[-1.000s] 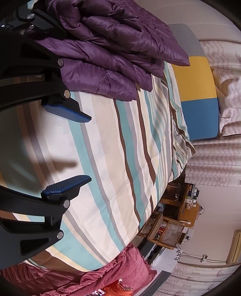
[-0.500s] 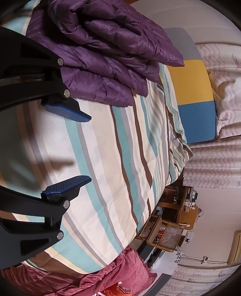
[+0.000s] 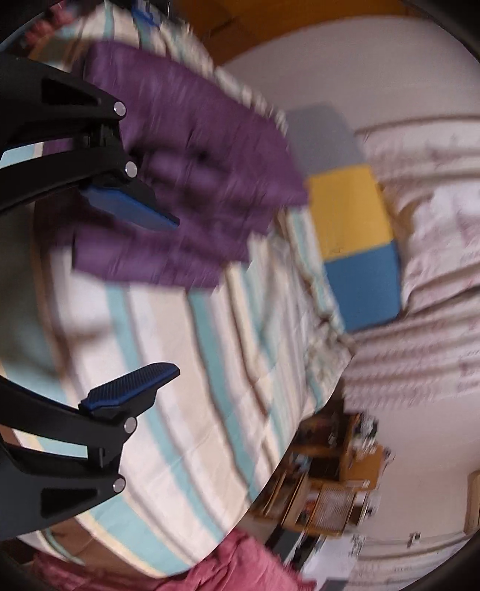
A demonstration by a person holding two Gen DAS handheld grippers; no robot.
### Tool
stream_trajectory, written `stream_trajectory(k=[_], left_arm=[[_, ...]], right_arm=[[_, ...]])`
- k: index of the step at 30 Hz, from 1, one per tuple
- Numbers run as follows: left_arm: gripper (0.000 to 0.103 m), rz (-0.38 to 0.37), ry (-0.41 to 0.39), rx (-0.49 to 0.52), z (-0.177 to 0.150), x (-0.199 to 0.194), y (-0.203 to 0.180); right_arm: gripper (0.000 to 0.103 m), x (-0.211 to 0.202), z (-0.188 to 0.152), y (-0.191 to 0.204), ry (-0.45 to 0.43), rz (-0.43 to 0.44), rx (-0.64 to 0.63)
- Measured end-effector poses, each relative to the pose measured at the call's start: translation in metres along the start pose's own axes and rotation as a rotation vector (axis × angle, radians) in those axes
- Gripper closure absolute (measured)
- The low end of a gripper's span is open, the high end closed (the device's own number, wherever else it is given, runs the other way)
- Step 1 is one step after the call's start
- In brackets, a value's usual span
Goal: Fold large clothes
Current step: 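Press the folded jacket with the left tool while the right tool grasps its edge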
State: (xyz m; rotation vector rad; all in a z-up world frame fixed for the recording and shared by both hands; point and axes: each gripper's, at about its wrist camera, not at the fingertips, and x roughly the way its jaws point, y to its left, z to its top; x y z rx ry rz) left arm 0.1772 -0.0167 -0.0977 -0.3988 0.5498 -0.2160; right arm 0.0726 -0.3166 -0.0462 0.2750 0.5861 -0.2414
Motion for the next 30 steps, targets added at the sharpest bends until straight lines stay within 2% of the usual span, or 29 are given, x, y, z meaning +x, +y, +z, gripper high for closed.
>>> stream_trajectory(k=[2,4,6,8,9,10,12,17,20,22,24,27,28,30], left_arm=[[0.015,0.014,0.065,-0.018,0.000,0.016,0.008],[0.015,-0.014,0.132,-0.004,-0.003,0.030,0.003],[0.019,-0.025,0.165,0.040,-0.008,0.037,-0.007],[0.019,-0.003,0.160,0.116,-0.013,0.040,-0.021],[0.022,0.002,0.164,0.146,-0.014,0.041,-0.027],[0.024,0.002,0.170,0.161,-0.014,0.045,-0.030],[0.036,-0.016,0.197,0.191,-0.016,0.049,-0.036],[0.045,0.012,0.186,0.354,-0.028,0.050,-0.062],[0.045,0.014,0.173,0.426,-0.040,0.053,-0.075],[0.045,0.036,0.153,0.469,-0.044,0.054,-0.079],[0.045,0.034,0.152,0.458,-0.038,0.054,-0.075],[0.042,0.002,0.186,0.356,-0.022,0.051,-0.062],[0.039,-0.004,0.204,0.311,-0.015,0.051,-0.058],[0.025,-0.012,0.220,0.247,-0.006,0.050,-0.056]], right_arm=[[0.029,-0.010,0.004,0.010,-0.014,0.099,-0.002],[0.032,-0.012,0.006,0.019,-0.007,0.156,-0.014],[0.047,-0.005,0.003,0.031,0.038,0.215,-0.041],[0.066,0.008,-0.001,0.038,0.099,0.252,-0.057],[0.085,0.018,-0.005,0.041,0.149,0.288,-0.061],[0.091,0.023,-0.009,0.043,0.179,0.304,-0.064],[0.096,0.030,-0.019,0.049,0.244,0.293,-0.109],[0.098,0.019,-0.043,0.052,0.320,0.208,-0.259],[0.098,0.029,-0.052,0.034,0.354,0.183,-0.204],[0.096,0.032,-0.052,0.024,0.361,0.218,-0.118],[0.094,0.027,-0.044,0.018,0.353,0.232,-0.076],[0.084,0.011,-0.023,0.015,0.283,0.211,-0.057],[0.078,0.005,-0.015,0.016,0.257,0.199,-0.053],[0.075,-0.004,0.004,0.021,0.191,0.188,-0.055]])
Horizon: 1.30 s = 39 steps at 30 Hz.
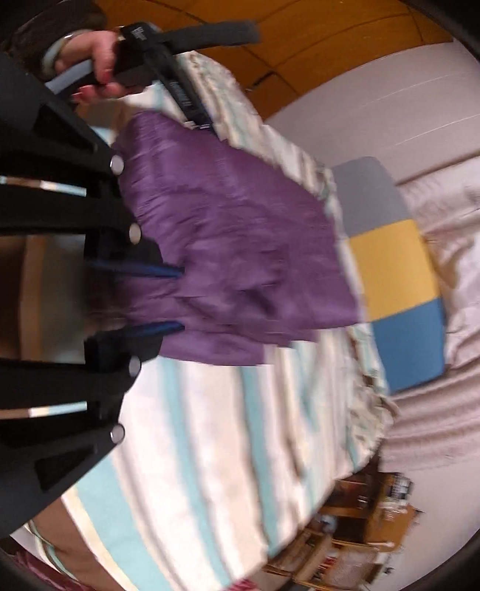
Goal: Fold large clothes
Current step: 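Press the folded jacket with the left tool while the right tool grasps its edge, then hold the purple jacket bundle with both tools and press it flat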
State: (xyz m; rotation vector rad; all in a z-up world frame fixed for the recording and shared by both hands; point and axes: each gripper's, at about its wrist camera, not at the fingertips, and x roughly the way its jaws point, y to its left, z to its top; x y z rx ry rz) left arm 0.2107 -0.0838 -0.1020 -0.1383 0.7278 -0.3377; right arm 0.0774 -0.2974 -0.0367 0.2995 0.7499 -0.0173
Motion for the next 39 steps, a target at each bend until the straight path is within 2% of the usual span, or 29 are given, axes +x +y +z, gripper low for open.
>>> stream_trajectory(k=[2,5,9,11,14,18,24,29,34,39], left_arm=[[0.021,-0.034,-0.004,-0.060,0.012,-0.003,0.005],[0.013,-0.011,0.000,-0.098,0.031,-0.003,0.003],[0.013,0.070,0.018,-0.170,0.056,0.008,0.004],[0.013,0.147,0.033,-0.199,0.067,0.016,0.005],[0.013,0.217,0.060,-0.210,0.079,0.030,0.005],[0.013,0.247,0.075,-0.183,0.085,0.049,-0.002],[0.011,0.211,0.102,-0.154,0.072,0.076,-0.020],[0.006,0.197,0.099,-0.107,0.061,0.086,-0.036],[0.003,0.227,0.124,-0.035,0.057,0.104,-0.049],[0.003,0.220,0.120,-0.033,0.051,0.122,-0.044]], right_arm=[[0.074,-0.007,0.022,0.012,-0.056,-0.012,-0.022],[0.068,-0.001,0.053,0.027,-0.094,-0.036,-0.041],[0.062,0.038,0.096,0.051,-0.083,-0.049,-0.002],[0.062,0.061,0.110,0.062,-0.063,-0.044,0.017],[0.062,0.102,0.133,0.078,-0.070,-0.101,-0.043],[0.064,0.140,0.137,0.077,-0.057,-0.149,-0.104],[0.064,0.172,0.109,0.025,-0.027,-0.204,-0.053],[0.064,0.183,0.092,0.002,-0.019,-0.250,-0.090],[0.063,0.194,0.086,-0.015,0.001,-0.253,-0.048],[0.062,0.212,0.087,-0.021,0.055,-0.243,-0.035]])
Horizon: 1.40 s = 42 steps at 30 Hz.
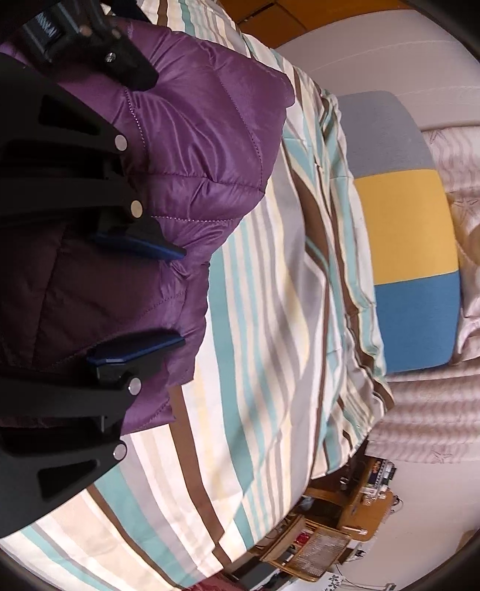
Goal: Fold large clothes
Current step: 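Hold the purple jacket bundle with both tools and press it flat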
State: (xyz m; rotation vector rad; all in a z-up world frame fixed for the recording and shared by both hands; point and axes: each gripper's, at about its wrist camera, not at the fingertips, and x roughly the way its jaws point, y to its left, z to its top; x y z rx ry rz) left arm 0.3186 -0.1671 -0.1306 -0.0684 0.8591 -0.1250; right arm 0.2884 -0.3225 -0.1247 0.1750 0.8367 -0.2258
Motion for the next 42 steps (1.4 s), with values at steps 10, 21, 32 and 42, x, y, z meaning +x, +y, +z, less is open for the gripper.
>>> stream_trajectory(k=[10,21,32,42], left_arm=[[0.003,-0.009,0.024,-0.023,0.000,0.004,0.003],[0.003,0.156,0.121,0.009,0.063,0.034,-0.019],[0.003,0.144,0.070,0.016,0.044,0.061,-0.011],[0.003,-0.029,0.026,-0.065,0.010,-0.004,0.009]], right_arm=[[0.061,0.010,-0.004,-0.002,0.001,0.001,0.014],[0.060,0.003,-0.006,-0.006,-0.024,0.016,0.053],[0.059,0.007,-0.005,-0.003,-0.027,0.001,0.064],[0.051,0.000,-0.007,-0.003,-0.069,-0.020,0.058]])
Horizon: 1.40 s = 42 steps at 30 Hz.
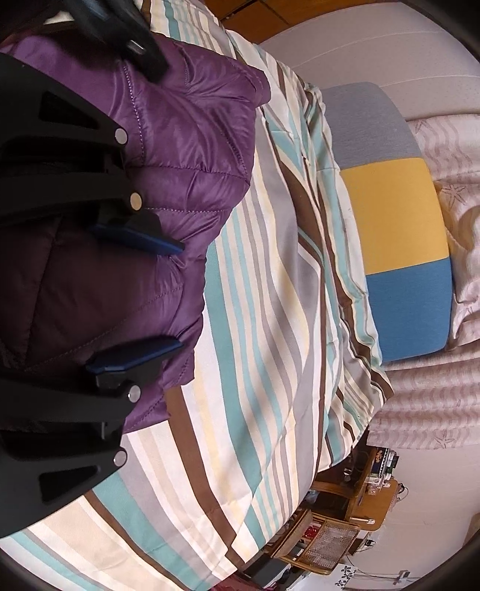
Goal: Fold large clothes
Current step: 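Hold the purple jacket bundle with both tools and press it flat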
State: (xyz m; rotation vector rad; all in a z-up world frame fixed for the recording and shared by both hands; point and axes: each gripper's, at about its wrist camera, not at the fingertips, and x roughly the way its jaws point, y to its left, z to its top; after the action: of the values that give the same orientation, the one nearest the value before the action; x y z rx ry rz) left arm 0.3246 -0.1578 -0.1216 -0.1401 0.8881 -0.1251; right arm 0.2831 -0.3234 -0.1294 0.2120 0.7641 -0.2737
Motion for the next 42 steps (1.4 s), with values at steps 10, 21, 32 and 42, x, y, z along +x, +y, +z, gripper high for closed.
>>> stream_trajectory(k=[10,21,32,42], left_arm=[[0.003,-0.014,-0.158,0.236,-0.049,-0.042,-0.016],[0.003,-0.052,-0.157,0.299,-0.047,-0.014,-0.014],[0.003,-0.156,-0.117,0.245,-0.069,-0.064,0.004],[0.003,-0.203,-0.103,0.306,-0.096,-0.059,0.006]], right_arm=[[0.032,-0.050,-0.026,-0.007,-0.074,0.043,0.022],[0.031,-0.039,-0.035,-0.008,-0.031,0.055,0.030],[0.030,-0.084,-0.045,-0.020,-0.033,0.087,0.086],[0.020,-0.123,-0.057,-0.057,-0.059,0.205,0.221]])
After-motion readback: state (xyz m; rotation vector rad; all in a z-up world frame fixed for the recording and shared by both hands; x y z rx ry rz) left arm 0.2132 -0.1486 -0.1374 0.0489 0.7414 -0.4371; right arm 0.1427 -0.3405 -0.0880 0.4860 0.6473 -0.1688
